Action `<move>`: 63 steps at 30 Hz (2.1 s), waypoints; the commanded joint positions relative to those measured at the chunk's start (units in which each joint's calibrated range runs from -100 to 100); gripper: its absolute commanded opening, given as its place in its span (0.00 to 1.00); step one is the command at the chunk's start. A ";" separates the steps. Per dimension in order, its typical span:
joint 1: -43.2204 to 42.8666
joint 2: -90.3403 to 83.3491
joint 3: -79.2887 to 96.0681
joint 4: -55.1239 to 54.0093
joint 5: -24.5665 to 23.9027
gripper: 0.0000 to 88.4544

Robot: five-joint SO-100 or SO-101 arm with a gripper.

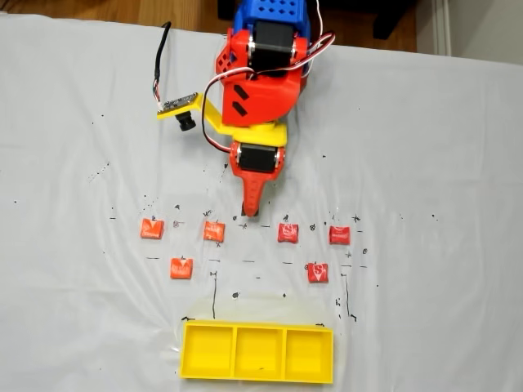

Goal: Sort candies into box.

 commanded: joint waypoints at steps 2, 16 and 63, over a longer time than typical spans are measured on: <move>-27.04 -0.67 1.54 22.45 40.98 0.00; -26.59 -0.67 1.54 9.27 25.30 0.00; -19.89 15.95 -32.96 10.75 9.13 0.00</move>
